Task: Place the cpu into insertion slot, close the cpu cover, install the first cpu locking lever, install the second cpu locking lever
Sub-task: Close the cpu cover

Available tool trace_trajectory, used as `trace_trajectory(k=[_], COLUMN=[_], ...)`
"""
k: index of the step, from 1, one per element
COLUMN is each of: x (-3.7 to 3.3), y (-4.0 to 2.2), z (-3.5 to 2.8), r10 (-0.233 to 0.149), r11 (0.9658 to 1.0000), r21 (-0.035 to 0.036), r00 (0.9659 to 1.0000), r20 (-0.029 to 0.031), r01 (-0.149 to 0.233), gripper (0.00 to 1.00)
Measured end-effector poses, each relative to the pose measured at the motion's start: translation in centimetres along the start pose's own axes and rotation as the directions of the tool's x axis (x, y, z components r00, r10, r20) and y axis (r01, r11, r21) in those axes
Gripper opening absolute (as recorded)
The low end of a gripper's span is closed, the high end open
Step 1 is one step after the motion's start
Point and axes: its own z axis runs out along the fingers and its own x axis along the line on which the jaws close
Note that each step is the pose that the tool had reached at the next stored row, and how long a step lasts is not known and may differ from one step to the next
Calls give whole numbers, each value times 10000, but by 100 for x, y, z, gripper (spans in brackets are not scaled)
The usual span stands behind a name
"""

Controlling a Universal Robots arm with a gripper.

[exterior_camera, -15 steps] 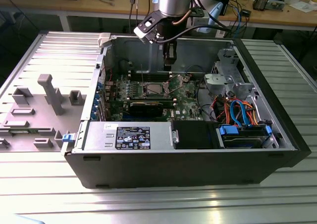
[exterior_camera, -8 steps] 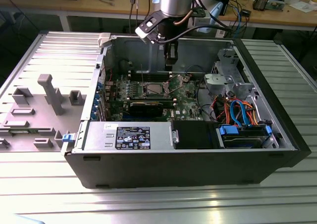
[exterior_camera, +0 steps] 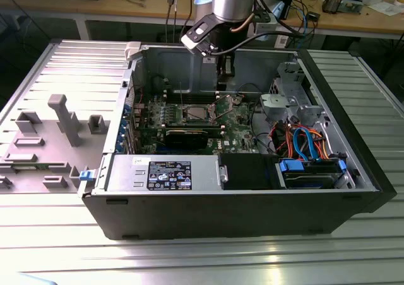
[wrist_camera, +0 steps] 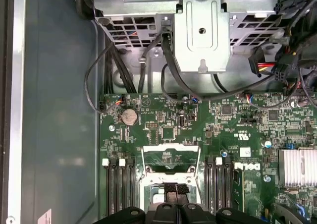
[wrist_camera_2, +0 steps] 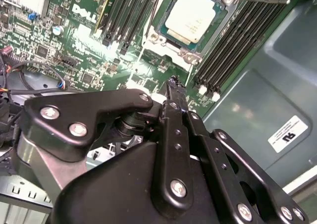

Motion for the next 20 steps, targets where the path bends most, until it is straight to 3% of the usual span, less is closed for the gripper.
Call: trace_trajectory(k=[8,14,20], x=[1,0,1], y=[120,174,317], z=[12,101,154], r10=[2,1,1], r11=[10000,10000,10000], r21=[1,1,1], r00=[10000,10000,10000], r20=[0,0,3], r01=[-2,-1,-1], gripper=[11,11,11])
